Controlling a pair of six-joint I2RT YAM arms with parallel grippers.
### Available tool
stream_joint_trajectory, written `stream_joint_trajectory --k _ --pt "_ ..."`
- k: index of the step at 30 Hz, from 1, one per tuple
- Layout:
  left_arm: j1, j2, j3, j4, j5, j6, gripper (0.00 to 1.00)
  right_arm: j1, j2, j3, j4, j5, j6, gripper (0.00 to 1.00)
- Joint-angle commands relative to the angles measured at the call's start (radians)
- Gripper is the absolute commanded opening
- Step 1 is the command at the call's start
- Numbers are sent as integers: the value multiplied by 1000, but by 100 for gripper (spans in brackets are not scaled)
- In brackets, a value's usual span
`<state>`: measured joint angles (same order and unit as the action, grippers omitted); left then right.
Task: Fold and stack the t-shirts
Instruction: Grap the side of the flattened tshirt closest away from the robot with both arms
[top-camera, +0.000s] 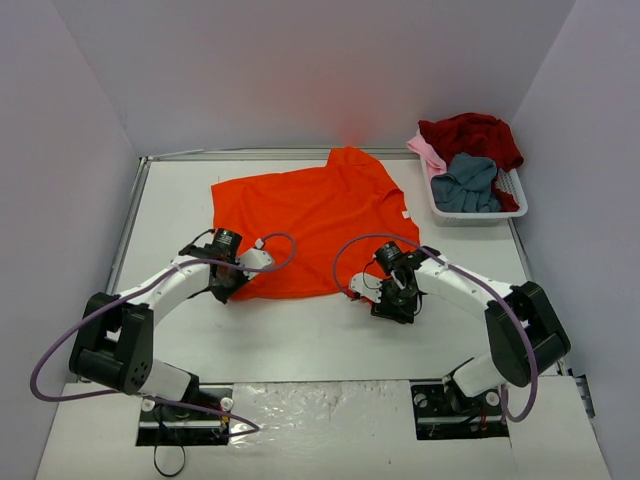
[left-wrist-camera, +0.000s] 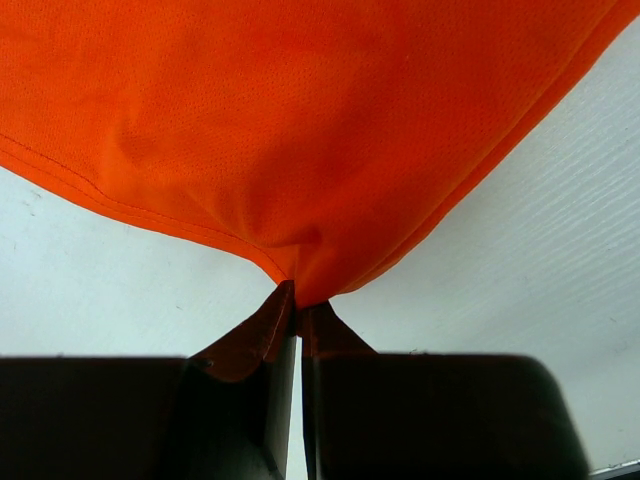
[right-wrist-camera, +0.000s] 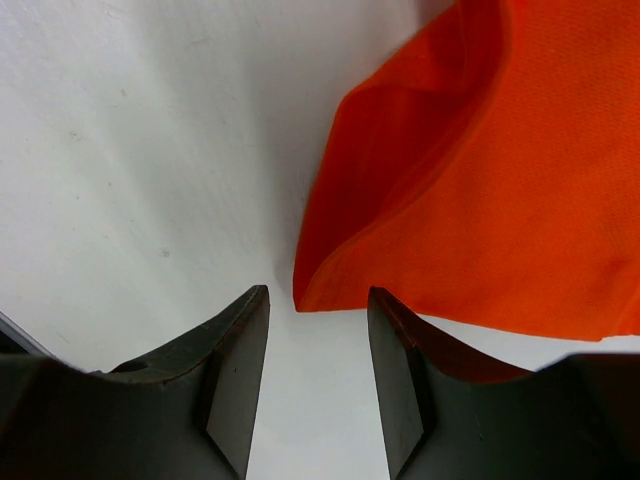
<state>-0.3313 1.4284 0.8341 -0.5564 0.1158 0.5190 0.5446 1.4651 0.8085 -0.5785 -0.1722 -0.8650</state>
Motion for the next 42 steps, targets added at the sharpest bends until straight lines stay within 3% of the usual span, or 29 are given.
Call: stream_joint_trajectory --k 1,26,29,36,42 --pt "11 -6 28 -10 16 -8 2 17 27 1 -27 2 18 41" --pt "14 7 31 -13 22 -7 2 28 170 -8 46 68 75 41" --pt "14 6 30 -14 22 -7 2 31 173 -8 58 76 84 35" --pt "14 -3 34 -20 25 -8 3 34 156 0 66 106 112 0" --pt "17 -31 36 -23 12 1 2 34 123 9 48 125 133 0"
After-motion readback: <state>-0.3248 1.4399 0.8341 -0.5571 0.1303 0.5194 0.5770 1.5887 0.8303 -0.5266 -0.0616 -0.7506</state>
